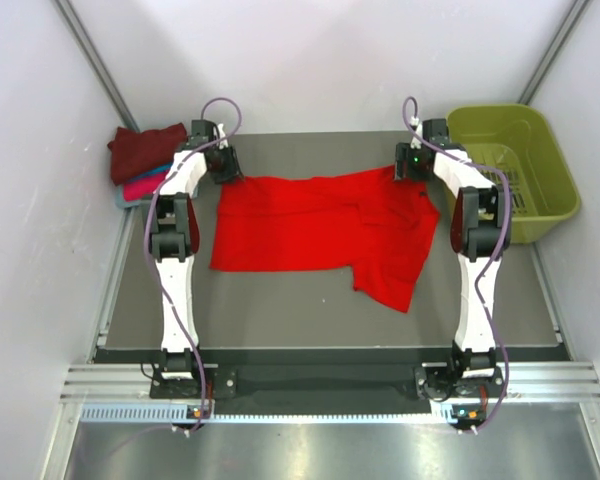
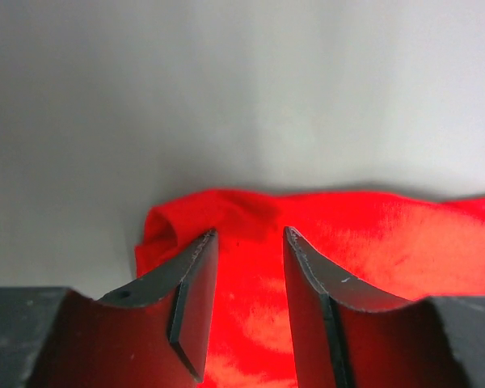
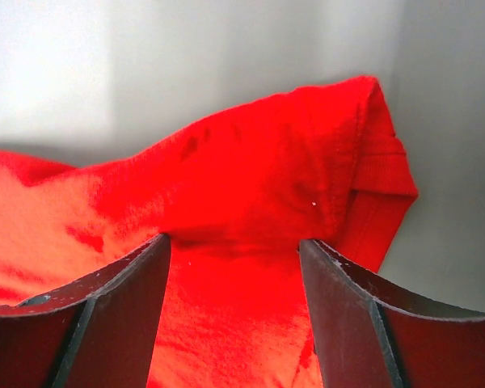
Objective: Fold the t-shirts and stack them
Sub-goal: Fold the tshirt
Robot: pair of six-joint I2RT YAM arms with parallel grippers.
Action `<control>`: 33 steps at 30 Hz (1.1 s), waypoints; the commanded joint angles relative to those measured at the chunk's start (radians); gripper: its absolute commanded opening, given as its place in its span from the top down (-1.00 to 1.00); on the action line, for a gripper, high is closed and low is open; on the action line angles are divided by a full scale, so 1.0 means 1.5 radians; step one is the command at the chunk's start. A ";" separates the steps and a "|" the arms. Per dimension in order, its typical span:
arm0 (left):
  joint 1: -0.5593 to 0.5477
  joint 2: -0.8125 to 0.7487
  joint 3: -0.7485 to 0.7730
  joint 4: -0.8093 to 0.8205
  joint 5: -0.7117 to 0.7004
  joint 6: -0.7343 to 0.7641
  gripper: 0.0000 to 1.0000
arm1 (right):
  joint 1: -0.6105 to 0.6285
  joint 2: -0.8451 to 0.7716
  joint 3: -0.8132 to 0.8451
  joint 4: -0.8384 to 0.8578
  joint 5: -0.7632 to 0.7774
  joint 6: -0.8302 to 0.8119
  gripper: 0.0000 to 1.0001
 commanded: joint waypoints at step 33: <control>-0.001 -0.394 -0.381 0.080 -0.057 0.012 0.07 | 0.139 -0.579 -0.545 -0.134 -0.047 -0.646 -0.43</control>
